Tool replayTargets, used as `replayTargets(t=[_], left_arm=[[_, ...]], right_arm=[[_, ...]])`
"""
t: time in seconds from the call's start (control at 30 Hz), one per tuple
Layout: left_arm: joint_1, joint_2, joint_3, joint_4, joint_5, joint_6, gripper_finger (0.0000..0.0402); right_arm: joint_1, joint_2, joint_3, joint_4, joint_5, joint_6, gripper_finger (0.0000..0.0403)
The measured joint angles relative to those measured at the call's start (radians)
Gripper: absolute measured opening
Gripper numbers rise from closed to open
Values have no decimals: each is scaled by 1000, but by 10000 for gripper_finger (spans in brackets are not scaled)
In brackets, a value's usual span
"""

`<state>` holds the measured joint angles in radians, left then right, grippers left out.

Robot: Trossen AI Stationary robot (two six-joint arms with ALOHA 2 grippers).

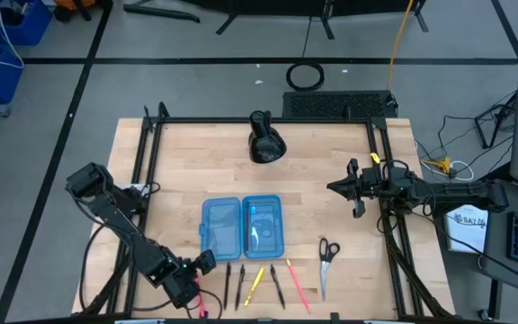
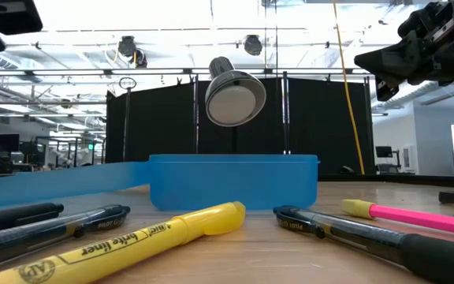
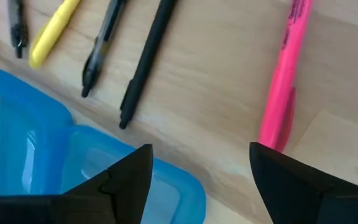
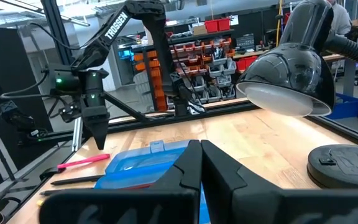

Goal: Pick & place school supplies into a supply box
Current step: Put the pink pen into the blue supply box

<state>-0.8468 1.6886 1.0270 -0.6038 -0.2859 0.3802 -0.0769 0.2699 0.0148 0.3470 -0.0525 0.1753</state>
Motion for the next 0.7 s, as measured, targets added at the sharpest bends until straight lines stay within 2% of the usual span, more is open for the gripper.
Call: replayTargets(t=[0.23,0.43,0.7], left_arm=[[0,54,83,-88,2,21,269],[-1,97,100,-147,91,17,269],[-15,145,100,-100,167,14,269]], right_arm=[[0,0,0,0,2,0,0],[0,0,0,0,3,0,0],[0,0,0,0,3,-3,0]])
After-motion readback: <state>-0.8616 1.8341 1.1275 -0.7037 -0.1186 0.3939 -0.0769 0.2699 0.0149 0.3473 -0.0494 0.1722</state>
